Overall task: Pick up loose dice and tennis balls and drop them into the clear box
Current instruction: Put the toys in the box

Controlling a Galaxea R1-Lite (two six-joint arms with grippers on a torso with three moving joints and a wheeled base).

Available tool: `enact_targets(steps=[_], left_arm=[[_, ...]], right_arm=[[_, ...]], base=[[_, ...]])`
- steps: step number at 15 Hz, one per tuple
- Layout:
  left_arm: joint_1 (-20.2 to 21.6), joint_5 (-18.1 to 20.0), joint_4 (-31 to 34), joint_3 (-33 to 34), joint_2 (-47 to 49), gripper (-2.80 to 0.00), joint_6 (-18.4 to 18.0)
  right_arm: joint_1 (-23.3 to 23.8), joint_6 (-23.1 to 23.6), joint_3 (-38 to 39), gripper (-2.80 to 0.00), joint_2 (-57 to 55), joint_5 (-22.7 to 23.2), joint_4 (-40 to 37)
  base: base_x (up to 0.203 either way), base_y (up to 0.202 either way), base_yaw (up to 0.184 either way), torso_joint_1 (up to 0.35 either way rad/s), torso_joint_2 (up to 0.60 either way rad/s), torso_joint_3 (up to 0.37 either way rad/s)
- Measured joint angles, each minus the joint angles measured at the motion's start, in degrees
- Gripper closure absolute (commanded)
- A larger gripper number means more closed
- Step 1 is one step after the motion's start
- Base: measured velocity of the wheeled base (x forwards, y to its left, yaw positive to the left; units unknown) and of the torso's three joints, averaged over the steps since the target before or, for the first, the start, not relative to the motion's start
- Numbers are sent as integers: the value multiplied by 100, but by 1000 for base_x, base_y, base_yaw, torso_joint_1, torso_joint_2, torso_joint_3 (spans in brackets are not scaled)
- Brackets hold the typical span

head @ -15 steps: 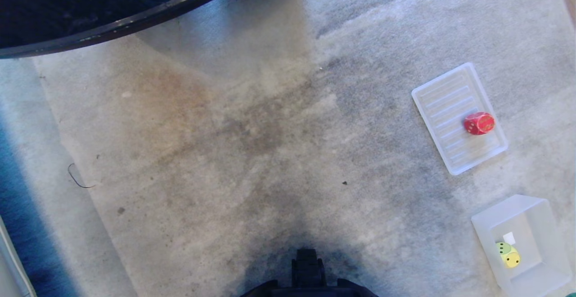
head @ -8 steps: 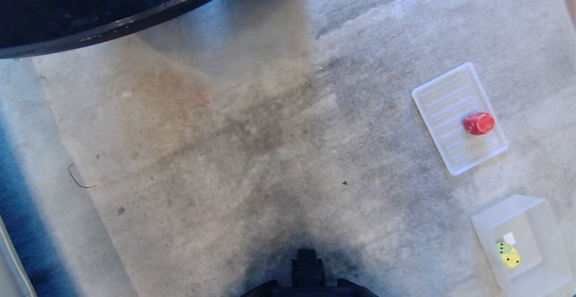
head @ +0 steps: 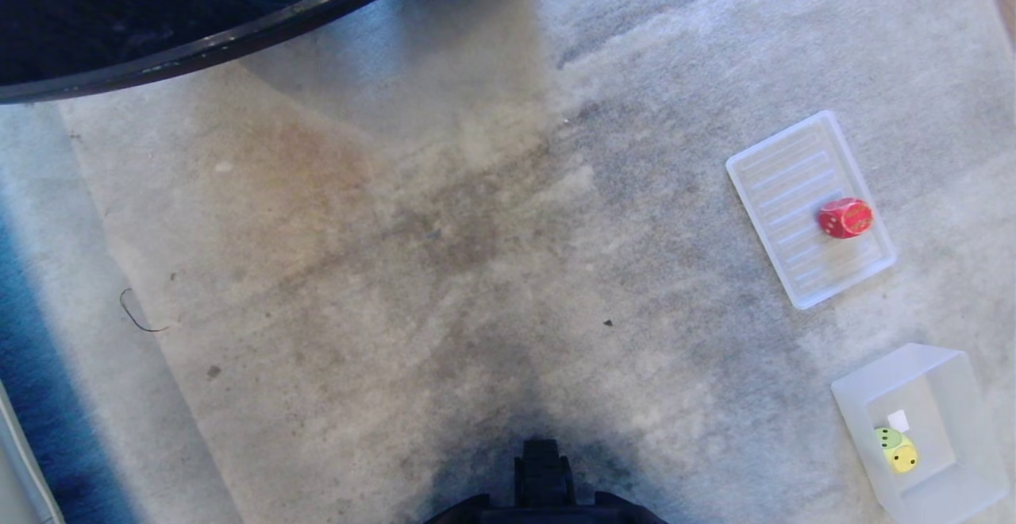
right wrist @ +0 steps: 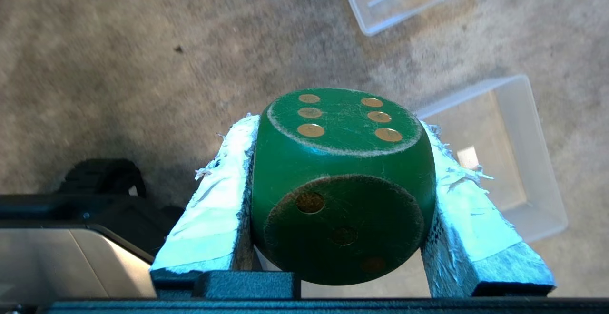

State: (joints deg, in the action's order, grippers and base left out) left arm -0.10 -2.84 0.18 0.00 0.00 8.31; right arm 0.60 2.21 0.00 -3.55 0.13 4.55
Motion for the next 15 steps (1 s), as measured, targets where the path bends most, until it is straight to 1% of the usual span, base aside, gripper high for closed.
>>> enact_targets(steps=[5, 15], left_arm=[[0, 0, 0, 0, 0, 0, -5], [0, -2, 6, 0, 0, 0, -9]], right_arm=[[-60, -66, 0, 0, 322, 0, 0], [-60, -107, 0, 0, 371, -13, 8]], base=[[0, 0, 0, 0, 0, 0], [0, 0, 0, 0, 0, 0]])
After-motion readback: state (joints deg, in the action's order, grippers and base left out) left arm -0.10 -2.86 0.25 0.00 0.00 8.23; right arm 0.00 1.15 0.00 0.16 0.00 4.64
